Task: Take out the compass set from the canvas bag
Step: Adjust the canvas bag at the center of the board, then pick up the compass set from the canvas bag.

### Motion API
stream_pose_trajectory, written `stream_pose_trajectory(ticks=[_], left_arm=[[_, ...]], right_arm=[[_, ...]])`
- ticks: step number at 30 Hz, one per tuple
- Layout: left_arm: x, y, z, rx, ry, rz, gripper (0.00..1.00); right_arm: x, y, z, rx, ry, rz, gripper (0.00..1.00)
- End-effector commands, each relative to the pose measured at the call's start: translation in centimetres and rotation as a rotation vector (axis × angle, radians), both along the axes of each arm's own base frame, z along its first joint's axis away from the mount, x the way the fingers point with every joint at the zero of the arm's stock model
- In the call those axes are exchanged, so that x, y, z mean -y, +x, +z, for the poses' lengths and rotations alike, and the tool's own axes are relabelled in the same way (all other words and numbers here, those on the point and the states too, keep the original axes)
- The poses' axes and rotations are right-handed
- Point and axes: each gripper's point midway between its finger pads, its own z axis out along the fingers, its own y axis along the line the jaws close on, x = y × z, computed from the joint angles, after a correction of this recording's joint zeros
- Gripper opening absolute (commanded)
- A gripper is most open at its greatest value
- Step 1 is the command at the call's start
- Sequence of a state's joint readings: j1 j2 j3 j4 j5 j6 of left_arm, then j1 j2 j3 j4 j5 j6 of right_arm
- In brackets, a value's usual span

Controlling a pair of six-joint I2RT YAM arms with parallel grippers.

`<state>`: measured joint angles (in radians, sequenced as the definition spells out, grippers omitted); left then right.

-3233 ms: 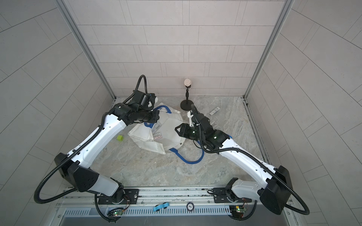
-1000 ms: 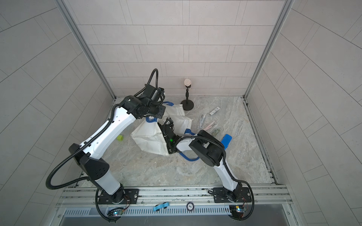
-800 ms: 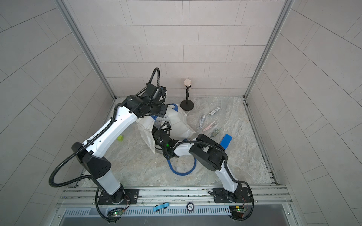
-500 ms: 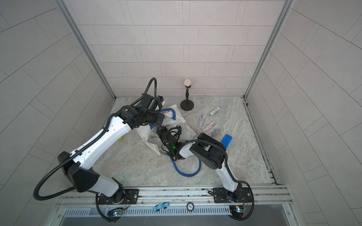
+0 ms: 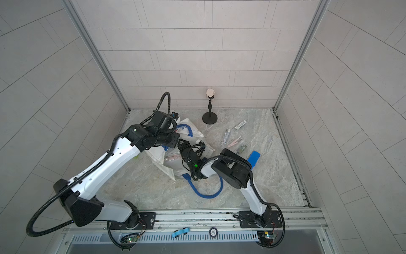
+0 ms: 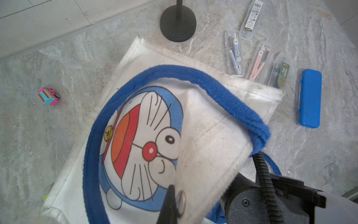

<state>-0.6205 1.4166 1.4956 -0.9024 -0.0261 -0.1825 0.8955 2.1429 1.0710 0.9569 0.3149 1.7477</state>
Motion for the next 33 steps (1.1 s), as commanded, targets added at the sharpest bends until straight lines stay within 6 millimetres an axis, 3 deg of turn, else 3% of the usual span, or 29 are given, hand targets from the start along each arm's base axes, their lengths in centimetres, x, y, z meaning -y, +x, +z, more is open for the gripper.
stream_pose_trajectory(ticks=[1, 8, 16, 23, 33], left_arm=[[0.4, 0.1, 0.4, 0.009, -0.013, -0.010, 0.00], [0.8, 0.5, 0.5, 0.032, -0.033, 0.002, 0.00], [1.5, 0.4, 0.9, 0.040, -0.061, 0.006, 0.00], [1.4, 0.2, 0.8, 0.041, -0.070, 0.010, 0.00], [1.5, 0.2, 1.1, 0.049, -0.073, 0.006, 0.00]], right_arm=[[0.2, -1.0, -2.0, -0.132, 0.053, 0.020, 0.65], [0.6, -3.3, -1.5, -0.309, -0.053, 0.088, 0.62], [-1.2, -4.2, -5.3, -0.462, 0.005, 0.139, 0.62], [0.5, -4.8, -5.1, -0.524, -0.102, 0.145, 0.65], [1.4, -6.0, -4.0, -0.568, -0.075, 0.150, 0.67]])
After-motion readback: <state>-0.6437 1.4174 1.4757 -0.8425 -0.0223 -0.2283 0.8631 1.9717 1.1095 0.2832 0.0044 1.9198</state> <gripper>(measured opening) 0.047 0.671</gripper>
